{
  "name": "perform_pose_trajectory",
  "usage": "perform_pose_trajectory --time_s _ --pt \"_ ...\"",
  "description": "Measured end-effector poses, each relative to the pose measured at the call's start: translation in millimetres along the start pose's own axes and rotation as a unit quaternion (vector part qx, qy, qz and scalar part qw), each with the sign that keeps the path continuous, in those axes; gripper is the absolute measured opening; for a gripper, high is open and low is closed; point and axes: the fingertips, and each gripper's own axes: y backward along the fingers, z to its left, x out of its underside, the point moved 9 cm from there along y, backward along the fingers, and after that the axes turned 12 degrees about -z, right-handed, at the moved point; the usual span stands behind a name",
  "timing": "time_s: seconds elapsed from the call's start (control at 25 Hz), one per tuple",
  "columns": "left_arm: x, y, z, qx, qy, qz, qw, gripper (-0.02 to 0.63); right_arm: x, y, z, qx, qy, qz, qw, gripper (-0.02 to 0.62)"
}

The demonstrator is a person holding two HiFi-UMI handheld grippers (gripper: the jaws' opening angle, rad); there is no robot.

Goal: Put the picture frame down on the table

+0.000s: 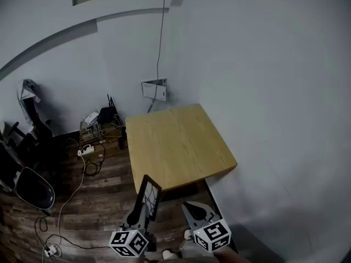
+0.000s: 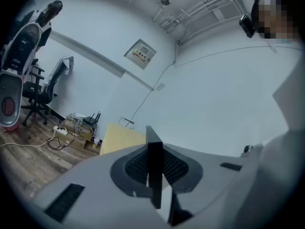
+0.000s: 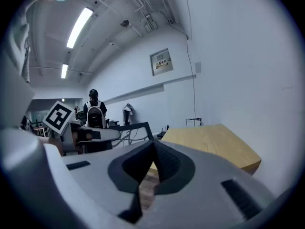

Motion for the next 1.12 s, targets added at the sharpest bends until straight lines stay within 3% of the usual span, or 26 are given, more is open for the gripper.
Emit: perform_pose_trajectory --time_s 0.24,0.72,1.12 --pt "0 25 10 -0.001 0.003 0.007 1.0 0.034 4 -6 21 -0.009 0.016 0.006 1.0 0.0" --pt "-17 46 16 0.001 0.006 -0.019 0.9998 0.034 -5 -15 46 -0.036 0.039 0.0 0.999 0.0" --pt "-19 75 24 -0.013 0.005 -0.018 0.9997 0.034 -2 -8 72 -0.031 0.014 -0.015 0.999 0.0"
